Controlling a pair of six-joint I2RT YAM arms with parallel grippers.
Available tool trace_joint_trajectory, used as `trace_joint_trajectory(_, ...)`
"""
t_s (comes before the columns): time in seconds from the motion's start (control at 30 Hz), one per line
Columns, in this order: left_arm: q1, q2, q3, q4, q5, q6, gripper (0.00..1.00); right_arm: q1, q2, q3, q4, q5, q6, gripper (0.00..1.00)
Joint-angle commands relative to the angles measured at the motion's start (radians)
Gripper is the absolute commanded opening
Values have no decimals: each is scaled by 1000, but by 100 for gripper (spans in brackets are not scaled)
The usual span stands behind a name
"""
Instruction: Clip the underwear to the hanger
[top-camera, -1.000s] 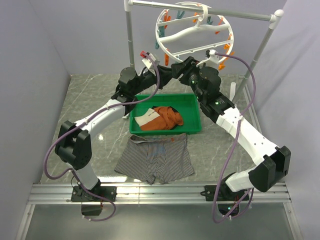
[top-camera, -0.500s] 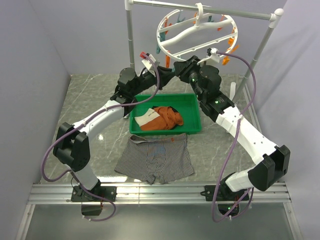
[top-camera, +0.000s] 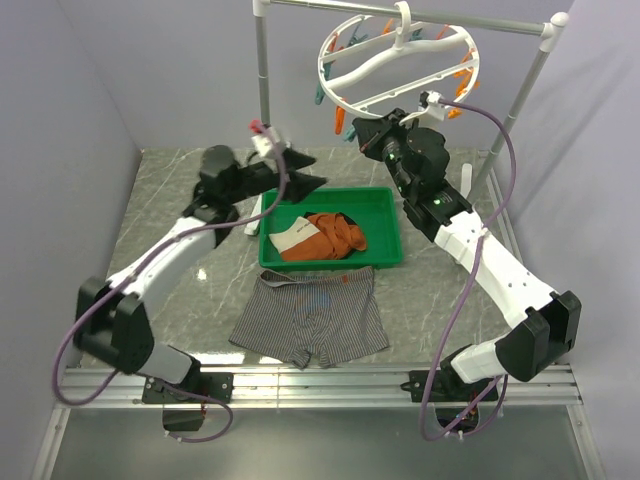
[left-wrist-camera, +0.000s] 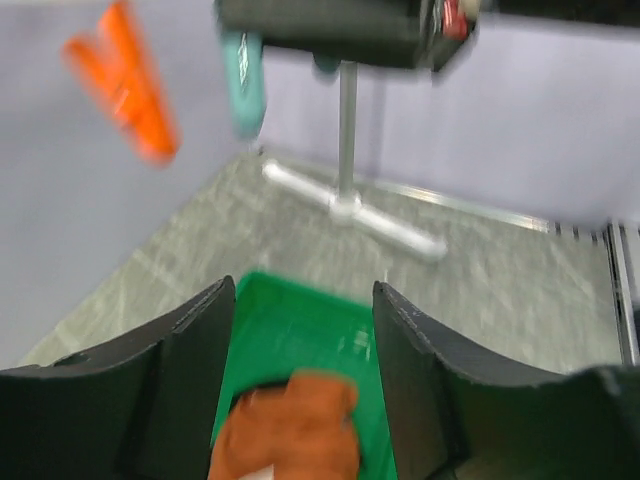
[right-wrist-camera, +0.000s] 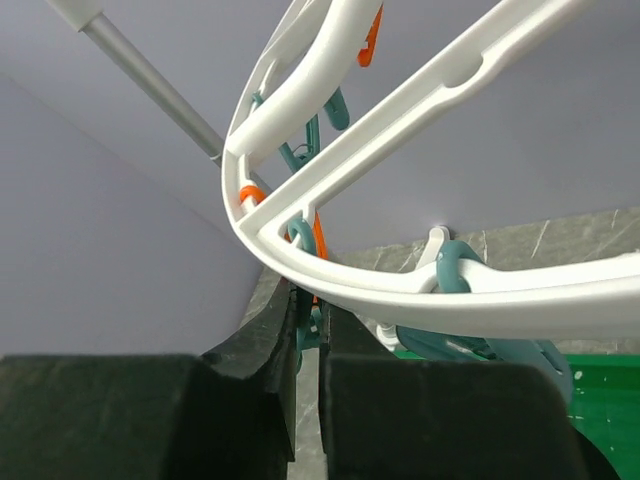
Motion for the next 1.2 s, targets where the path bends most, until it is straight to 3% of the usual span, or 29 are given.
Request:
trace_joint_trajectory(0.0, 111, -139, -81, -106, 277, 78, 63, -28, -24, 34, 60, 4, 9, 0)
trace_joint_trajectory(0.03, 134, -162, -101, -171, 340, 150, 63, -31, -25, 32, 58, 0, 7, 0)
trace_joint_trajectory(0.07, 176, -203, -127, -244, 391, 313, 63, -33, -27, 29, 58, -5, 3, 0)
trace_joint_trajectory(0.13, 216, -234, -138, -586, 527, 531, 63, -33, -30, 23, 58, -9, -2, 0)
trace_joint_trajectory(0.17, 244, -254, -119, -747, 547, 876, 64, -34, -34, 20, 58, -11, -5, 0)
trace_joint_trajectory(0.2, 250, -254, -106, -958, 554, 1084, 64, -36, -36, 19, 56, -13, -7, 0)
trace_joint_trajectory(0.23, 255, -251, -95, -1311, 514, 1296, 64, -37, -38, 16, 50, -14, -7, 0)
trace_joint_trajectory(0.27, 255, -233, -92, -1498, 467, 1702, 63, -36, -39, 14, 47, -16, -8, 0)
trace_joint_trajectory(0.33, 257, -188, -122, -1813, 293, 2066, 63, -37, -39, 16, 35, -20, -8, 0)
trace_joint_trajectory(0.43, 257, -191, -188, -1818, 177, 2062, 64, -39, -44, 14, 30, -25, -11, 0)
trace_joint_trajectory(0.5, 254, -211, -251, -1763, 95, 2012, 74, -39, -48, 8, 32, -26, -14, 0)
trace_joint_trajectory(0.53, 252, -220, -262, -1724, 98, 1875, 73, -40, -50, 6, 35, -26, -16, 0)
trace_joint_trajectory(0.63, 258, -219, -277, -1629, 129, 1701, 74, -42, -53, 0, 33, -25, -19, 0)
trace_joint_trajectory(0.67, 276, -232, -301, -1567, 145, 1507, 74, -42, -54, -1, 33, -26, -14, 0)
trace_joint_trajectory(0.83, 353, -346, -476, -1116, 193, 1049, 76, -43, -50, -1, 30, -39, -5, 0)
trace_joint_trajectory(1.0, 407, -367, -634, -778, 198, 903, 77, -45, -50, 3, 23, -39, -10, 0)
trace_joint_trajectory(1.17, 431, -272, -673, -621, 224, 930, 78, -45, -47, -1, 20, -45, -4, 0)
